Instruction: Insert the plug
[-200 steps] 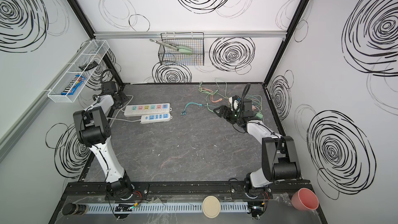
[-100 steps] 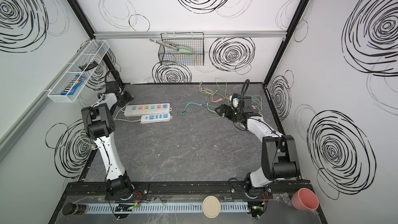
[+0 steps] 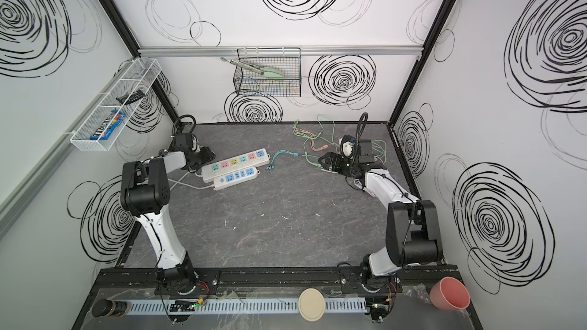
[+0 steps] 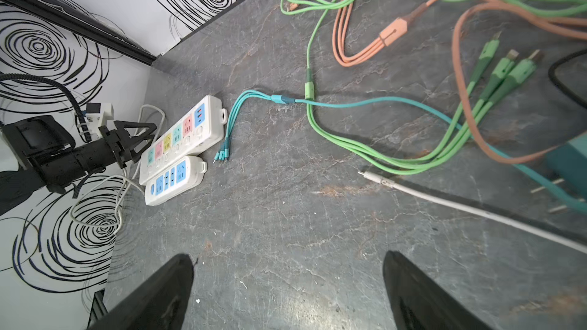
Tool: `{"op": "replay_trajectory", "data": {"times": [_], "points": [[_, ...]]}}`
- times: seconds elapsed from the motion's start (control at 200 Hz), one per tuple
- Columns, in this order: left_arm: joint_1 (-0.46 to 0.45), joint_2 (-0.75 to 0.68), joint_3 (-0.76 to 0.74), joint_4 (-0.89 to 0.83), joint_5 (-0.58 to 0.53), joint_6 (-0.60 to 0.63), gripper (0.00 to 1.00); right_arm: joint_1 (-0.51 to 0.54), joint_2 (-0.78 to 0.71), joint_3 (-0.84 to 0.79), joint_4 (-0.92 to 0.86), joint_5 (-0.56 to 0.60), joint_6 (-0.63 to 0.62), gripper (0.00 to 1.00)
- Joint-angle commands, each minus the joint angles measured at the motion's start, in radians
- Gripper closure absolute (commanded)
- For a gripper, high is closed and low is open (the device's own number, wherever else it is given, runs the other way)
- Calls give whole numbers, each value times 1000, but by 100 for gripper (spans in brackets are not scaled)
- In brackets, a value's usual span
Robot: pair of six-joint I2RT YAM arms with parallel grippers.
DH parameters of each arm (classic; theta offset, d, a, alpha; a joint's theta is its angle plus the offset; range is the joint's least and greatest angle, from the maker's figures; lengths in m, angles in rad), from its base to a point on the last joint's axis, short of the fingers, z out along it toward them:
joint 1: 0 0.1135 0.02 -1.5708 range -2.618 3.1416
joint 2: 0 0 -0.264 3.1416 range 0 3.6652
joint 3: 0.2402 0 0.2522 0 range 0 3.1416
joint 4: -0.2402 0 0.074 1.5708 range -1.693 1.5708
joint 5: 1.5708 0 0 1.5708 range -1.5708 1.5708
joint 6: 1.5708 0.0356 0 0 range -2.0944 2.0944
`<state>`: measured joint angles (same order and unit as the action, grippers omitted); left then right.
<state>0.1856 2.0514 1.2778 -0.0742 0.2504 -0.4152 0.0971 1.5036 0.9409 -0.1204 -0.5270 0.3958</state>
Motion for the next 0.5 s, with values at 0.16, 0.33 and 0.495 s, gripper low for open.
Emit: {"op": "replay_trajectory", "data": {"times": [0.16, 0.33, 0.495], "points": [[-191, -154, -254, 134, -88, -5, 38, 47, -42, -52, 45, 10, 14, 3], [-310, -262, -364, 131, -185, -41, 37, 73, -44, -66, 53, 18, 17, 3], [-347, -362, -431, 75, -270, -92, 35, 86, -31, -75, 96, -23, 23, 3]]}}
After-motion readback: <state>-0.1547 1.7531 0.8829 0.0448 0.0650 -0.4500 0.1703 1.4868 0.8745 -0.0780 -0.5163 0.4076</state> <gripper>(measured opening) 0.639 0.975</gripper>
